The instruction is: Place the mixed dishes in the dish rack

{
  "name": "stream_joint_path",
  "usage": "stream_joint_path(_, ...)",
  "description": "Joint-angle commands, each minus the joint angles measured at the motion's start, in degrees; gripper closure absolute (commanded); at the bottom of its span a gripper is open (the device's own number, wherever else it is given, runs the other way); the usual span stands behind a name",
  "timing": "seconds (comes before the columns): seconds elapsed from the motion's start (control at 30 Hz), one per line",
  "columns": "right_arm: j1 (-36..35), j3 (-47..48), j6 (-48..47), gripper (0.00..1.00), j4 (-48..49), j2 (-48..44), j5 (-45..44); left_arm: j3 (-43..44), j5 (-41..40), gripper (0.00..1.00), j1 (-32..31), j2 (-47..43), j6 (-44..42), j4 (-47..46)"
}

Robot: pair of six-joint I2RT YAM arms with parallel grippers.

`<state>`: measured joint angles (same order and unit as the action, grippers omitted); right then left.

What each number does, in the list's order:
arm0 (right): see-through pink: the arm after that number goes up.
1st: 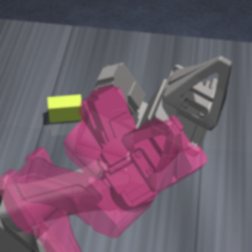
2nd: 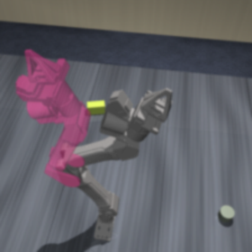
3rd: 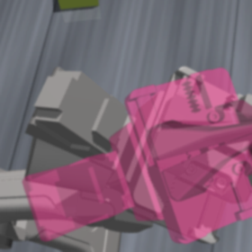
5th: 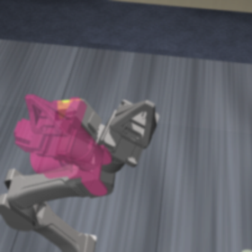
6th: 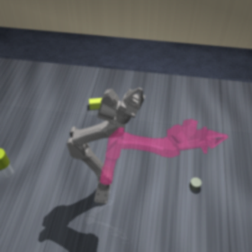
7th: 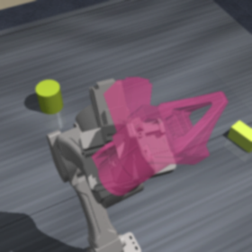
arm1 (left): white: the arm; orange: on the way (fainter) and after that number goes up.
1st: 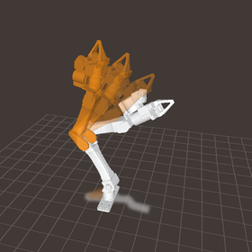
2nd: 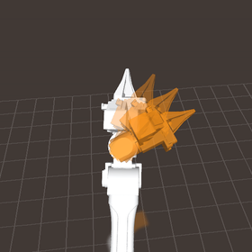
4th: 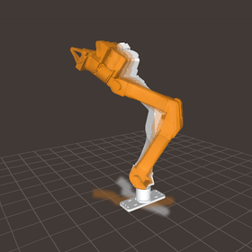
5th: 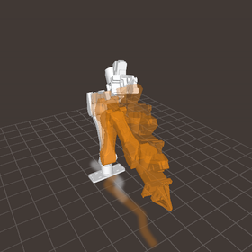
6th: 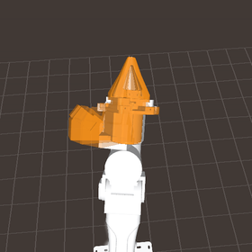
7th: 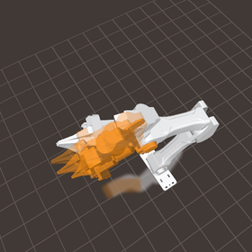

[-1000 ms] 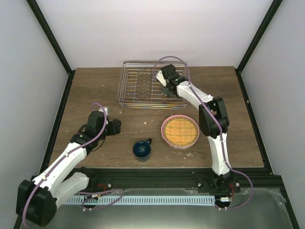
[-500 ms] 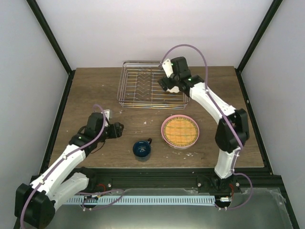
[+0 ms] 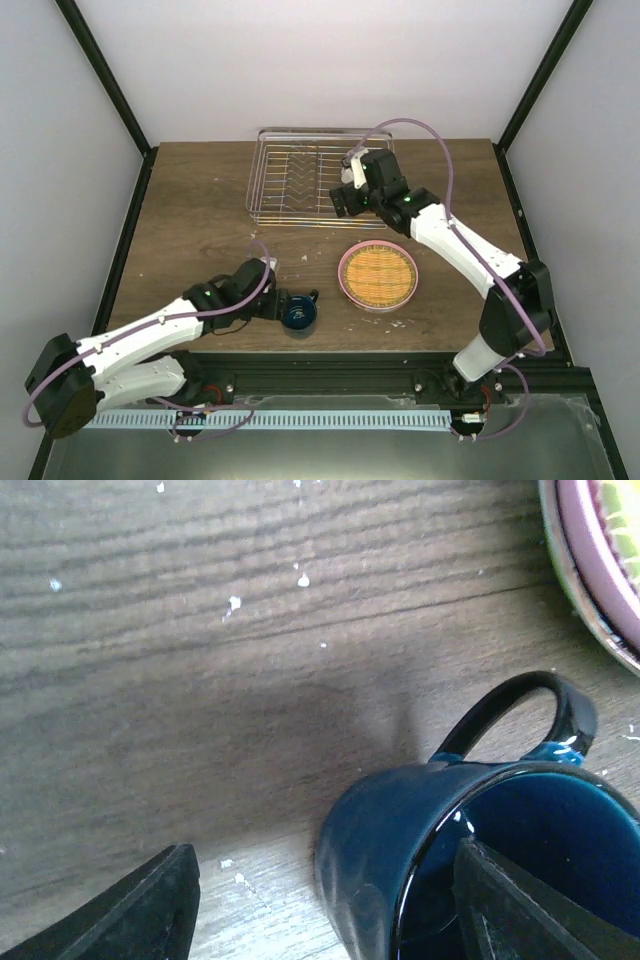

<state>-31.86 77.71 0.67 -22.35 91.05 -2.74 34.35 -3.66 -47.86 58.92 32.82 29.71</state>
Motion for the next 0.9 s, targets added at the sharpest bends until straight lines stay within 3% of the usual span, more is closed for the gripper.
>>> stream_joint_path(0.0,-0.2,-0.4,5.3,0.0,-1.6,-3.9,-1.4,1.0,-3.3,0.29,-2.4,1.6,4.6,1.3)
stream_joint_path(0.2,-0.3,-2.1,5.0,0.0,-2.8,-5.0,-4.5,0.3,-2.3,0.31,-3.5,1.4,5.8,1.8)
stream_joint_path(0.6,-0.3,-4.2,6.4,0.0,-2.9,-4.6,-1.4,-1.4,1.3,0.37,-7.7,6.9,8.1,-1.5)
stream_joint_path(0.7,-0.2,-4.4,6.5,0.01,-3.2,-4.8,-1.7,-1.4,1.6,0.45,-8.3,7.2,8.5,-1.5)
stream_joint_path(0.87,-0.2,-4.3,6.6,0.0,-3.3,-4.9,-2.2,-1.5,1.7,0.67,-8.8,6.8,8.9,-1.3)
